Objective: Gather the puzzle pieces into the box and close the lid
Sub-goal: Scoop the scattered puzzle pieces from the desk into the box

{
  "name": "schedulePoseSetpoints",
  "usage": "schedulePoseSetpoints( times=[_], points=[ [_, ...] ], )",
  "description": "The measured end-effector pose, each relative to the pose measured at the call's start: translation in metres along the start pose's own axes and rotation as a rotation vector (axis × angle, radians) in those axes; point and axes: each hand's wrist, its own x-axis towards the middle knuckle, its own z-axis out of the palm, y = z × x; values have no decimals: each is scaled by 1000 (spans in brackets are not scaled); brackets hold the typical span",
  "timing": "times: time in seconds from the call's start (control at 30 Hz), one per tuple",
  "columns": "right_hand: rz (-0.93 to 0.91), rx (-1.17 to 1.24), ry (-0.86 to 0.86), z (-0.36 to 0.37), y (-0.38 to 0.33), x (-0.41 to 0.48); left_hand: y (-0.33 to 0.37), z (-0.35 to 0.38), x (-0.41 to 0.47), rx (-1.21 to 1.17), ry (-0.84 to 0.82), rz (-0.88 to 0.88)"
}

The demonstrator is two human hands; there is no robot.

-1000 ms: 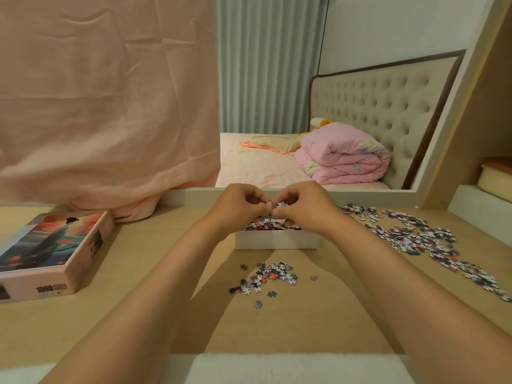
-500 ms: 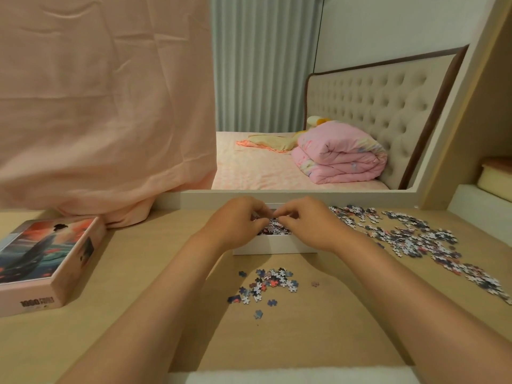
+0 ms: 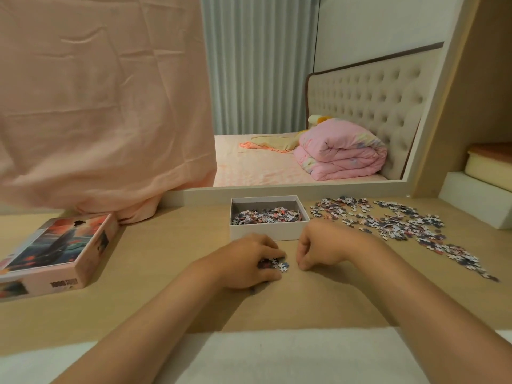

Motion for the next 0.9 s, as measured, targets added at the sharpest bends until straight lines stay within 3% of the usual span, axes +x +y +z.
schedulePoseSetpoints(
  times=[0.1,0.23,0.33,0.43,0.53,0.7,0.83,0.9],
  points=[
    [-63,111,48,14,-5,1,2,-4,-7,-33,60,18],
    [-134,212,165,20,-11,2,-7,-22,-28,-90,120,-90],
    [-163,207,162,22,-11,0,-14,-23,-51,-78,-75,-234],
    [-230,43,-21,37,-19,-5,-15,-9,-66,-18,-197,-275],
    [-284,-108,-63,53,-26,-4,-10,0,-62,7,-148,-230],
    [-343,-41,147,49,-24,4,-5,7,-47,-80,-39,-161],
    [-295,105,134,27,-16,-3,-5,3,-46,-258,49,-116],
    [-222,120,101,17,-8,-7,-13,-6,-51,-151,83,-168]
  ],
)
